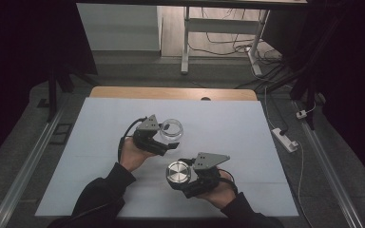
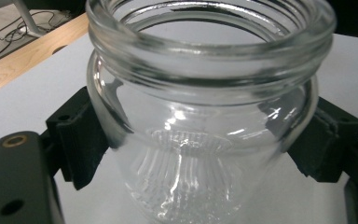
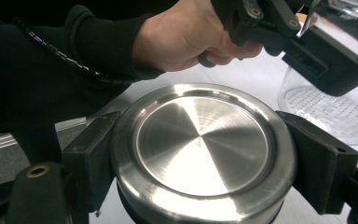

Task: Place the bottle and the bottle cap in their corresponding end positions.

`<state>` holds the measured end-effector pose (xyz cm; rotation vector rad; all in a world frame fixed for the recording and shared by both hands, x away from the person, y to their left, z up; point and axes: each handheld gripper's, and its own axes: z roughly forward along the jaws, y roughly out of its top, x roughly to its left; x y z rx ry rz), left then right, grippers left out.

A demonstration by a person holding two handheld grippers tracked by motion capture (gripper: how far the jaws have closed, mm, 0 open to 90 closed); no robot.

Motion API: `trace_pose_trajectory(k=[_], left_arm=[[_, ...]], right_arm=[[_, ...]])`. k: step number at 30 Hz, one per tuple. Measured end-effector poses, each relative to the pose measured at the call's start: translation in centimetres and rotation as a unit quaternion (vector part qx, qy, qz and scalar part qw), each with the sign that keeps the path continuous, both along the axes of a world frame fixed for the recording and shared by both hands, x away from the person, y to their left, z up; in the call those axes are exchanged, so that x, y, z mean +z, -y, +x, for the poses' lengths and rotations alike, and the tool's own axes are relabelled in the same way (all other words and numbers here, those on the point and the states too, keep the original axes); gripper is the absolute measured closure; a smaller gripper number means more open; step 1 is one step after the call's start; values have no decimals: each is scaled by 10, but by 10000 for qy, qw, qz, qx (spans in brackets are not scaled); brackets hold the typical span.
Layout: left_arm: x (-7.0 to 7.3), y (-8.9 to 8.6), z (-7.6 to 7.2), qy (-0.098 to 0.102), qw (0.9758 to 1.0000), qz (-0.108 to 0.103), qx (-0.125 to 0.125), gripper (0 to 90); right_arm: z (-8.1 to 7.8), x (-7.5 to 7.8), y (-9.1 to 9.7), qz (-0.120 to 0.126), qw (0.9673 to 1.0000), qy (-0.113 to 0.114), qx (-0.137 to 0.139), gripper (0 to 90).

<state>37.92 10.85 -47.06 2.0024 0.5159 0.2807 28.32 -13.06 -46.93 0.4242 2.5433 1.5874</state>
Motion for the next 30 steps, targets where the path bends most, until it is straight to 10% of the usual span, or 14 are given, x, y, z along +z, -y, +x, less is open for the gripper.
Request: trace_pose_trajectory(k=[30], left_arm=[[-30, 10, 36, -33, 9997, 121, 230, 156]], right_arm=[[12, -43, -20, -428, 9991, -8, 65, 184]])
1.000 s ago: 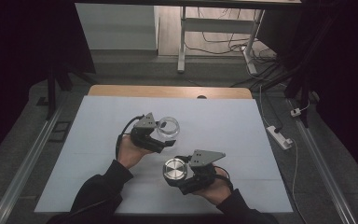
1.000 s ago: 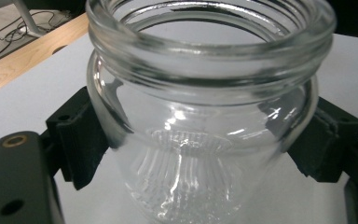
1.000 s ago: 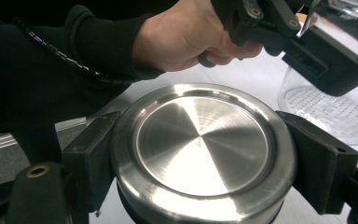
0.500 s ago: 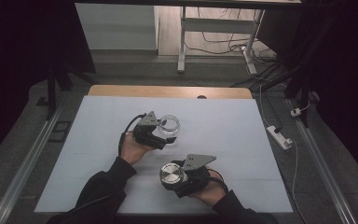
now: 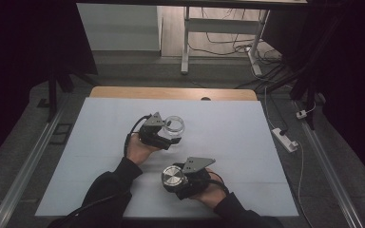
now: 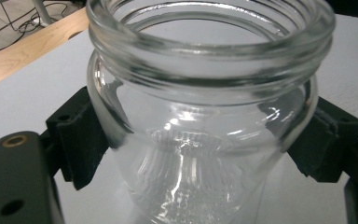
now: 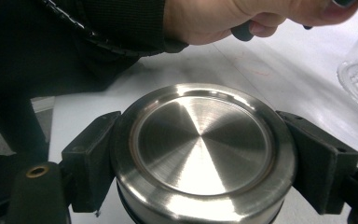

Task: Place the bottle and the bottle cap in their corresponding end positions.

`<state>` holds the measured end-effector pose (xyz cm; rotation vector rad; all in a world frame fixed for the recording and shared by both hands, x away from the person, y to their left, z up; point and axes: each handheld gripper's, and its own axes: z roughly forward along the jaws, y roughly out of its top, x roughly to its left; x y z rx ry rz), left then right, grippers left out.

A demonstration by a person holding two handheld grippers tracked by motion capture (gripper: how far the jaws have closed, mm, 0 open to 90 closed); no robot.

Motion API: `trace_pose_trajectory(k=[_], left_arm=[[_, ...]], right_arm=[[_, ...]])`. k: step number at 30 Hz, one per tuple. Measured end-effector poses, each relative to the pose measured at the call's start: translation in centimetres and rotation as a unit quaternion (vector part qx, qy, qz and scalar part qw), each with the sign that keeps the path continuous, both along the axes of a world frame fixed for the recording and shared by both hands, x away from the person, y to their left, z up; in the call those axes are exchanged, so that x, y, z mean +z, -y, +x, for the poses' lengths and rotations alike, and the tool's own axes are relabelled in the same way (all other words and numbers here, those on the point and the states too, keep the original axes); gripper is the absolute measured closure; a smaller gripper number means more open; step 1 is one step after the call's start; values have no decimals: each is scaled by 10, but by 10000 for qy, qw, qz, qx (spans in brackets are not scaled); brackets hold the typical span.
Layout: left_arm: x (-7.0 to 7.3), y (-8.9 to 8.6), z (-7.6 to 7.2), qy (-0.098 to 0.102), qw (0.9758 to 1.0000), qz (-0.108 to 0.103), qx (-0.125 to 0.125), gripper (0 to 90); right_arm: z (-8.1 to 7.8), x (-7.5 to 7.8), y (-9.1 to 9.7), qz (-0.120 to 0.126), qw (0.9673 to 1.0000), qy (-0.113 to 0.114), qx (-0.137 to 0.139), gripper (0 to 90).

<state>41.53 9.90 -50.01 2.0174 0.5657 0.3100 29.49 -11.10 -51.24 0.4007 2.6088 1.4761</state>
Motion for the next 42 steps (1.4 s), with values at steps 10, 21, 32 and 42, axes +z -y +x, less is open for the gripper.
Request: trace_pose_trajectory(k=[10, 21, 32, 42], left_arm=[[-7, 6, 7, 16, 10000, 39, 41, 156], [-12, 8, 13, 19, 9999, 92, 97, 156], [-18, 10, 16, -54, 9997, 208, 147, 156], [-23, 8, 18, -236, 9993, 279, 113, 155]], right_arm=[[6, -6, 0, -115, 9999, 11, -67, 184], [10, -15, -4, -295, 9995, -42, -127, 184], [14, -20, -6, -450, 9988, -46, -182, 183], [17, -25, -9, -665, 9974, -171, -236, 180]])
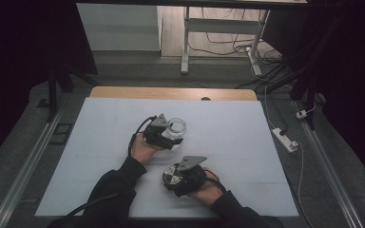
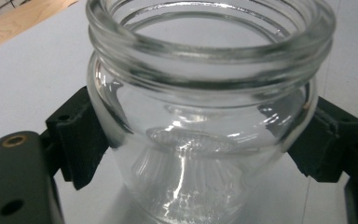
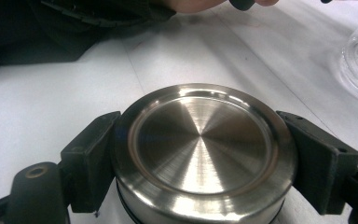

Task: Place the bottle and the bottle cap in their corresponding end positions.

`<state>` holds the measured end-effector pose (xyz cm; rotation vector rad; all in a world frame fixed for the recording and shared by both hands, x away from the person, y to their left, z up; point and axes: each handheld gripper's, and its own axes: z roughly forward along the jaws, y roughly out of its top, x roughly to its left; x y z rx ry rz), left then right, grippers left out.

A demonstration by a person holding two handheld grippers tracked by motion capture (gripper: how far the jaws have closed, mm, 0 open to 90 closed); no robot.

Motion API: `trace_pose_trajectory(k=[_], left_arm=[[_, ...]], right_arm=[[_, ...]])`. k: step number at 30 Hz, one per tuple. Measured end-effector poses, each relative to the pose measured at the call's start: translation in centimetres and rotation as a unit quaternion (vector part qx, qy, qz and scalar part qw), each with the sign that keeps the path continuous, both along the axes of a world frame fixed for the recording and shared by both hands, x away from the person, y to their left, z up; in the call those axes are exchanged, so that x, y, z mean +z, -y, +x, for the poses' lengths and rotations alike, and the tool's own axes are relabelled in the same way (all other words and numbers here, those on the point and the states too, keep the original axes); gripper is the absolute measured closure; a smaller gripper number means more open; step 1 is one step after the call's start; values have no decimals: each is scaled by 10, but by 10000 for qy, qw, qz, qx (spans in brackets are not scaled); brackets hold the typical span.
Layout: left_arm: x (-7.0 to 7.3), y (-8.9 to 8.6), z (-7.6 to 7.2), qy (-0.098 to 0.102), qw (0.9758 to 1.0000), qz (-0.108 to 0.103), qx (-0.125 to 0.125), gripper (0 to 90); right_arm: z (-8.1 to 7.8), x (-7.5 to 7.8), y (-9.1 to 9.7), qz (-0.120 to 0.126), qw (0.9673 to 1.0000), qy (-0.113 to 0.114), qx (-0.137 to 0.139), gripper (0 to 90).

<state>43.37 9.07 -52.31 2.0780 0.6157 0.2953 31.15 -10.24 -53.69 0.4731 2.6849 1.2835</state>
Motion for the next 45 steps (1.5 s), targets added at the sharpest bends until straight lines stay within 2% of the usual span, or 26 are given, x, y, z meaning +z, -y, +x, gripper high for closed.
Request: trace_pose_trajectory(k=[15, 19, 24, 31, 38, 45], left_arm=[[-2, -5, -2, -54, 9999, 61, -65, 150], [-1, -6, -2, -106, 9999, 32, -27, 145], [-1, -10, -1, -248, 9996, -104, 0, 113], [1, -15, -3, -410, 9990, -147, -30, 51], [3, -20, -8, -526, 9986, -54, -6, 0], [5, -29, -17, -608, 9980, 100, 99, 0]], right_arm=[[2, -3, -3, -320, 9993, -179, -27, 171], [3, -3, -3, -330, 9993, -179, -87, 128], [3, -2, -2, -264, 9993, -225, -110, 89], [3, 0, -3, -203, 9996, -193, -65, 45], [4, 6, 0, -51, 9996, -217, -148, 19], [5, 9, 3, -2, 9994, -278, -227, 0]])
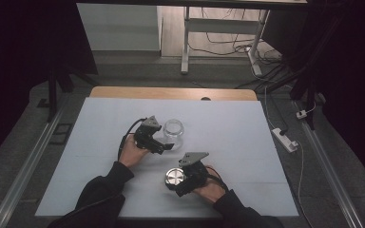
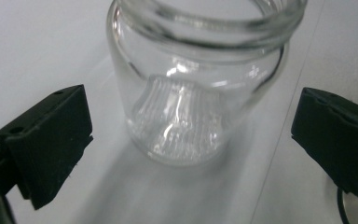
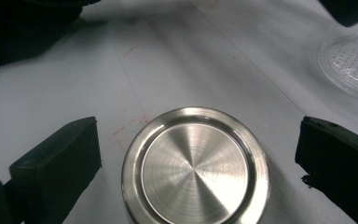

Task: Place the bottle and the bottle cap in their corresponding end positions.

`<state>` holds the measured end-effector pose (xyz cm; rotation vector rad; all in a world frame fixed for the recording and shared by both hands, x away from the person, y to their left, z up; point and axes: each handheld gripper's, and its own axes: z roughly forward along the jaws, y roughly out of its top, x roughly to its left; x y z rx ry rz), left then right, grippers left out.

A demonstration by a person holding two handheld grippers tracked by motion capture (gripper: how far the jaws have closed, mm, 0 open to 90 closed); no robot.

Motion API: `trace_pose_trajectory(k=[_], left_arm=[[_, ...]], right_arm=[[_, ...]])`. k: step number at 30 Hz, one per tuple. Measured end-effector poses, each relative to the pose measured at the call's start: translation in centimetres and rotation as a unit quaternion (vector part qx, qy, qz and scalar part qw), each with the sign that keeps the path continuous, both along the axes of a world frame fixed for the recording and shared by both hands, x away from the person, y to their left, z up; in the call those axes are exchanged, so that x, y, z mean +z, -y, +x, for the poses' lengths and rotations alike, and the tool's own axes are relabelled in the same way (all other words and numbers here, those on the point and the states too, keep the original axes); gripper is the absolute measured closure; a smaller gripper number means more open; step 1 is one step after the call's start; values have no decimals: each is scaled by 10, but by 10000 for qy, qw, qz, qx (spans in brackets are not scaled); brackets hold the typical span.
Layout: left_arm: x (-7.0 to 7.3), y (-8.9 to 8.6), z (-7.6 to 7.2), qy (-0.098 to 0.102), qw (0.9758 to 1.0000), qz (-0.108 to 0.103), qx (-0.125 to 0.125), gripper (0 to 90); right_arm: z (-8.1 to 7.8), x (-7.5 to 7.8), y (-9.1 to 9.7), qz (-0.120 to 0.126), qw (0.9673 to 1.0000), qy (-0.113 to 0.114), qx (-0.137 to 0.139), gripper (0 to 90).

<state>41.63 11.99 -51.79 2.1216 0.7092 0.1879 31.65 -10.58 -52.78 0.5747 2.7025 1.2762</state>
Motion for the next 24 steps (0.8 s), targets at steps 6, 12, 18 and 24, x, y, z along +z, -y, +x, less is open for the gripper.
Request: trace_pose_trajectory(k=[6, 12, 18, 24], left_arm=[[3, -8, -9, -111, 9999, -9, 97, 0], [6, -17, -19, -213, 9996, -130, 129, 0], [9, -24, -32, -241, 9995, -157, 84, 0], [14, -33, -48, -229, 9994, -241, 40, 0]], right_arm=[[0, 3, 2, 7, 10000, 42, -30, 0], [-1, 7, 6, 28, 9999, 88, -126, 0], [-2, 10, 10, 35, 9997, 132, -190, 0], [-2, 14, 15, 72, 9995, 152, -284, 0]])
